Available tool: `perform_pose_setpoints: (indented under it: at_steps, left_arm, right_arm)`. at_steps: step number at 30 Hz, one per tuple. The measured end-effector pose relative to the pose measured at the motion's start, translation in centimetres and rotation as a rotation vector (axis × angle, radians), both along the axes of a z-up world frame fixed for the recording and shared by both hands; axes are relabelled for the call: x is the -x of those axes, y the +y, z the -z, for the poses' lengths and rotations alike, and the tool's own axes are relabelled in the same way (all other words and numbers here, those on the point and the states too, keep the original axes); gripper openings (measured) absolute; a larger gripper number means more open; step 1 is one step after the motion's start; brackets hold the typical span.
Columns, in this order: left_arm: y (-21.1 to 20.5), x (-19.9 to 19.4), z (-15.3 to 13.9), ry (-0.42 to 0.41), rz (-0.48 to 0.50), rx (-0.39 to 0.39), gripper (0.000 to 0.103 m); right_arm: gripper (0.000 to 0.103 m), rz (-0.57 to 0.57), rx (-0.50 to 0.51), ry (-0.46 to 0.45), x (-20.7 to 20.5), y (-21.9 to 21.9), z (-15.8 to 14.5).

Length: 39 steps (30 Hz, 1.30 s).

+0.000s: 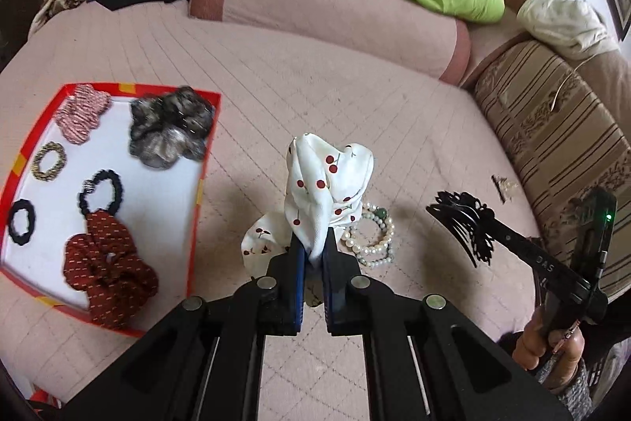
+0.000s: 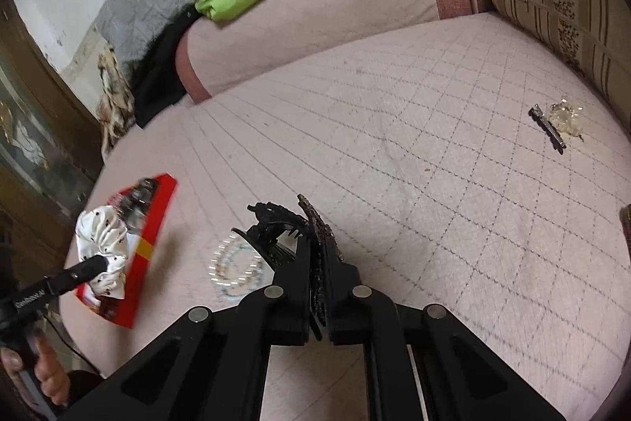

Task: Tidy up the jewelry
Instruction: 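Carry scrunchie and claw clip into the tray and open both grippers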

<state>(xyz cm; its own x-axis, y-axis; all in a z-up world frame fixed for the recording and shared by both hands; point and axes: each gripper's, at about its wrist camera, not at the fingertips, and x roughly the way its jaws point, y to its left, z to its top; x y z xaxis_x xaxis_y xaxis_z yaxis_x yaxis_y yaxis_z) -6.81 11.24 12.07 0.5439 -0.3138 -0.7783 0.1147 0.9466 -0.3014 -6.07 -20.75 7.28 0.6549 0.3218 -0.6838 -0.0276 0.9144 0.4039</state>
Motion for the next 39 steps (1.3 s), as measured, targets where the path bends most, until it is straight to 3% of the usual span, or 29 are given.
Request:
perform_pose_setpoints:
  at_steps: [7, 22, 29, 39]
  left_arm:
    - [4.5, 1.2, -1.0, -0.018, -0.09, 0.019, 0.007]
    - [15.3, -1.2, -1.9, -0.097, -0.259, 0.0, 0.007]
    - [18.5, -4.5, -1.2, -0.09, -0.314, -0.044, 0.007]
    - [25.4, -6.0, 1.4, -0.011, -0.413, 0.036, 0.007]
  right_arm:
    - [0.006, -0.068, 0.024, -0.044, 1.2, 3.2, -3.6]
    - [0.007, -0.223, 0.148, -0.045, -0.1, 13.9, -6.5]
    - [0.007, -0.266, 0.141, -0.028, -2.7, 19.4, -7.0]
    - [0.007, -0.363, 0.103, -0.023, -6.8, 28.2, -6.8]
